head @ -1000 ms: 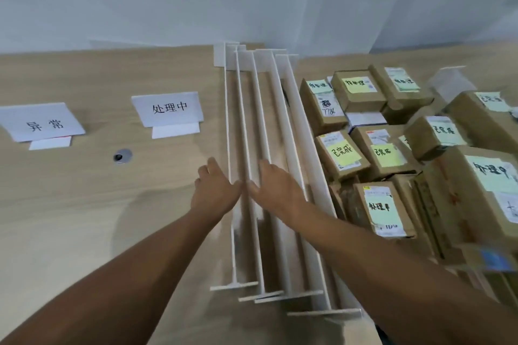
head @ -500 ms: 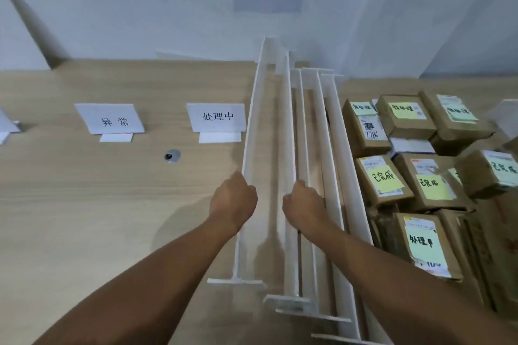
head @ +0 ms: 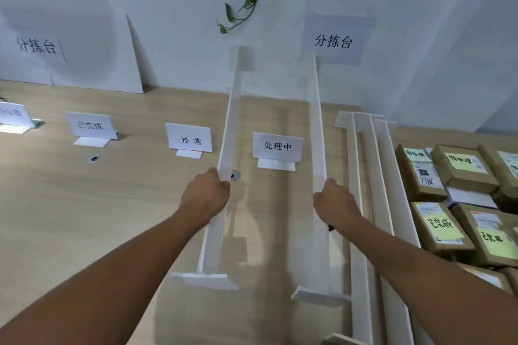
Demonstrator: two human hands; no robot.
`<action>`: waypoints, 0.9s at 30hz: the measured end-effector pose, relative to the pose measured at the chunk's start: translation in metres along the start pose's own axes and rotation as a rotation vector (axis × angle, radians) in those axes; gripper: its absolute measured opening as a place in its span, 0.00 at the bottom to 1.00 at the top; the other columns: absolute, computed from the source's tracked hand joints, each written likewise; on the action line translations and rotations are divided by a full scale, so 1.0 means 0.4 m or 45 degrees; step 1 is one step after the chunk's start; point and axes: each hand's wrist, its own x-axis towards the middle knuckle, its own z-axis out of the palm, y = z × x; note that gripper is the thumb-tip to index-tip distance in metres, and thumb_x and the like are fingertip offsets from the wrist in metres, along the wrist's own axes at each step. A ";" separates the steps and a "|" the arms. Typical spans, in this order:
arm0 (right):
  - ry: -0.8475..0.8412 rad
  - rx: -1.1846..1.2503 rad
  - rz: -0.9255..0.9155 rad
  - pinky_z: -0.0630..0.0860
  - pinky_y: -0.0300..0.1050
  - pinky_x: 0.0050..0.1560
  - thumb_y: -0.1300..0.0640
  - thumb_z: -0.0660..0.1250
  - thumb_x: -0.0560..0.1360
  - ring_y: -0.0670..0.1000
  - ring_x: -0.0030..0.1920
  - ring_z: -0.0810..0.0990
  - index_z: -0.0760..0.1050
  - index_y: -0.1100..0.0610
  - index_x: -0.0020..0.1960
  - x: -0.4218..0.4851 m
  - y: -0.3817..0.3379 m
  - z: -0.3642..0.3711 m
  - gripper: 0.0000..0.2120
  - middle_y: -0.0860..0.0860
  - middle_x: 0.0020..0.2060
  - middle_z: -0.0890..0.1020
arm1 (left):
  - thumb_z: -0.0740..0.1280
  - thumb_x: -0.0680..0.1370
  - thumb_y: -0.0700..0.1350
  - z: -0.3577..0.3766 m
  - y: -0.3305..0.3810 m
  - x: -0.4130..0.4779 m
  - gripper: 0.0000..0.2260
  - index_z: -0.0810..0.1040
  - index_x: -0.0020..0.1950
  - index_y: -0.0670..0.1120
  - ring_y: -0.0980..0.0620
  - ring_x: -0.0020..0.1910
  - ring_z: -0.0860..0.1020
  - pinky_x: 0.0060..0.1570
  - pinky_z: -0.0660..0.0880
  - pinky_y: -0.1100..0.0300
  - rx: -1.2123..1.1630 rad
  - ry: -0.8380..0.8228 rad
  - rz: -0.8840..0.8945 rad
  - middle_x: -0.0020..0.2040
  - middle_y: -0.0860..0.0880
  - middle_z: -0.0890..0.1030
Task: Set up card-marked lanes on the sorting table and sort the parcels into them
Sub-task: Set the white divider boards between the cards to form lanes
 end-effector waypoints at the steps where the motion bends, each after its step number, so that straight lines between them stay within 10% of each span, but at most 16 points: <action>1: -0.008 -0.026 -0.003 0.71 0.45 0.31 0.57 0.57 0.82 0.53 0.37 0.77 0.68 0.61 0.52 -0.008 0.002 0.012 0.07 0.55 0.41 0.76 | 0.59 0.80 0.46 0.003 -0.028 0.008 0.05 0.69 0.49 0.45 0.46 0.38 0.74 0.35 0.67 0.56 -0.004 -0.004 -0.009 0.39 0.49 0.72; 27: -0.078 -0.161 0.226 0.81 0.54 0.39 0.54 0.58 0.82 0.58 0.40 0.79 0.67 0.58 0.54 0.005 0.141 0.341 0.07 0.54 0.38 0.74 | 0.58 0.80 0.45 0.278 -0.301 0.070 0.05 0.68 0.52 0.44 0.48 0.34 0.70 0.35 0.67 0.53 0.100 -0.229 -0.127 0.38 0.47 0.72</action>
